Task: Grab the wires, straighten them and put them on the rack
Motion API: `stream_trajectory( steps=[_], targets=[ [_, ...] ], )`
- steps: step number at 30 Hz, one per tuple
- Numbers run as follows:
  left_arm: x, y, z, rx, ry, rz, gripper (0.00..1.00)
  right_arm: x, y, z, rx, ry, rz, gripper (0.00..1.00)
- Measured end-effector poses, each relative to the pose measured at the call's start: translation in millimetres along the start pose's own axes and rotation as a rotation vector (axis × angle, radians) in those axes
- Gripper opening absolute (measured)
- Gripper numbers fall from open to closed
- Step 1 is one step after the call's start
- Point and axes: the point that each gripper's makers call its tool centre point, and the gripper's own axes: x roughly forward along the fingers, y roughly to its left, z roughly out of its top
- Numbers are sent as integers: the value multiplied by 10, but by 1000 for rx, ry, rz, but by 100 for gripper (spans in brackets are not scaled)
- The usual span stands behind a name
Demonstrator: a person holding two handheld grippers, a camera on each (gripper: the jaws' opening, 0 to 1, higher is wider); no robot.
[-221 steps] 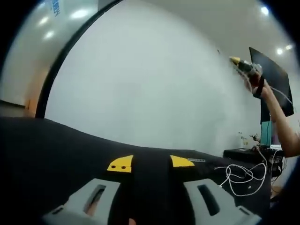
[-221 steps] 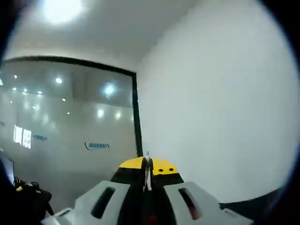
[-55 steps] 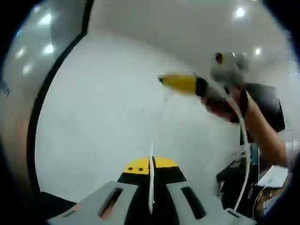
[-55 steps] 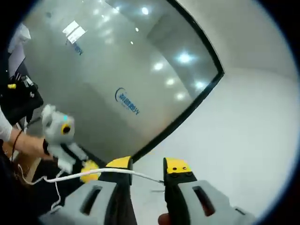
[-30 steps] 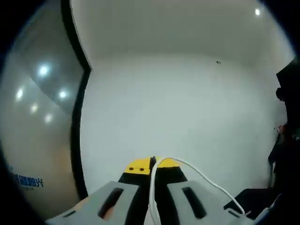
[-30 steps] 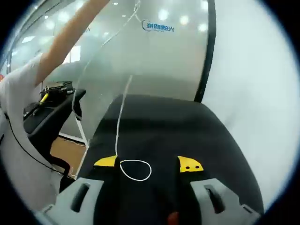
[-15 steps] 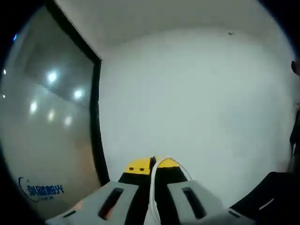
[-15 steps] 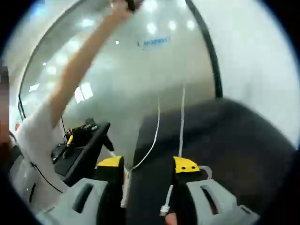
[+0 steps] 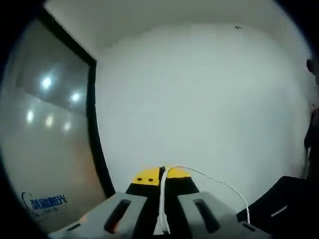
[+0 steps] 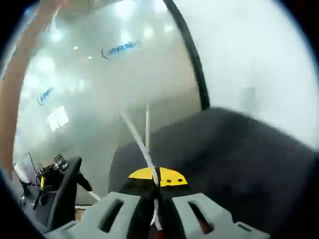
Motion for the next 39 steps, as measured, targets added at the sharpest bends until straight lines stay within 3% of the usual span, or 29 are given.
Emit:
stream_trajectory(
  steps=[1, 2, 4, 6, 7, 9, 10, 11, 12, 13, 15, 18, 19, 20, 21, 22, 23, 24, 25, 26, 28, 29, 31, 32, 33, 35, 36, 38, 39],
  targets=[
    [-4, 16, -194, -15, 36, -11, 0, -51, -23, 150, -36, -4, -4, 0],
    [-13, 19, -382, -15, 62, -23, 0, -132, -76, 415, -105, -36, -31, 0],
    [-54, -94, -792, -32, 91, -81, 1, -307, -145, 978, -182, -154, -78, 0],
    [-181, -288, -1121, -28, 121, -142, 5, -418, -119, 1207, -203, -184, -82, 0],
    [-255, -416, -1297, -36, 127, -177, 9, -414, -110, 1202, -236, -180, -78, 0],
    [-390, -750, -1604, -8, 135, -293, 18, -293, -105, 868, -292, -69, -62, 9],
    [-486, -912, -1770, 9, 148, -340, 29, -222, -107, 664, -304, -22, -50, 21],
    [-621, -1098, -1950, 40, 148, -401, 40, -67, -159, 307, -378, 79, -40, 32],
    [-729, -1194, -2086, 59, 145, -425, 51, -1, -279, 2, -431, 178, -80, 41],
    [-823, -1233, -2198, 82, 148, -437, 67, 47, -356, -226, -508, 232, -94, 50],
    [-1001, -1170, -2508, 134, 154, -402, 83, 35, -354, -588, -596, 311, -75, 55],
    [-1147, -890, -2962, 235, 192, -325, 96, -21, -420, -794, -670, 385, -64, 62],
    [-1212, -836, -3091, 248, 209, -333, 96, -102, -455, -924, -683, 487, -51, 70],
    [-1267, -757, -3203, 272, 248, -306, 96, -162, -479, -990, -726, 539, -36, 79],
    [-1309, -710, -3291, 301, 282, -289, 96, -208, -493, -1018, -764, 582, -41, 89],
    [-1413, -681, -3414, 344, 314, -292, 96, -275, -480, -1050, -806, 622, -42, 91],
    [-1488, -658, -3513, 345, 337, -297, 96, -284, -424, -980, -900, 588, -26, 92],
    [-1544, -639, -3636, 322, 380, -307, 96, -311, -405, -920, -954, 594, -28, 92],
    [-1604, -626, -3745, 291, 409, -320, 96, -420, -384, -897, -988, 643, -17, 92],
    [-1657, -631, -3787, 257, 394, -331, 96, -460, -372, -823, -987, 634, -7, 92],
    [-1754, -734, -3716, 92, 292, -405, 96, -643, -318, -688, -970, 631, 17, 92],
    [-1846, -871, -3604, 41, 216, -463, 96, -721, -286, -640, -962, 623, 31, 89],
    [-2016, -1192, -3417, -61, 108, -598, 95, -986, -147, -462, -943, 537, 63, 80],
    [-2106, -1370, -3325, -104, 58, -663, 93, -1162, -141, -418, -910, 527, 43, 77],
    [-2213, -1581, -3174, -119, -38, -722, 91, -1392, -120, -423, -861, 510, 28, 74],
    [-2469, -2105, -2851, -210, -235, -830, 85, -1740, -159, -612, -727, 521, -15, 71],
    [-2603, -2358, -2762, -252, -288, -892, 84, -1902, -207, -763, -671, 531, -42, 70],
    [-2815, -2858, -2737, -294, -338, -982, 87, -2226, -308, -1098, -643, 579, -56, 70],
    [-2867, -3013, -2788, -289, -328, -1004, 87, -2418, -365, -1275, -640, 594, -66, 69]
  ],
)
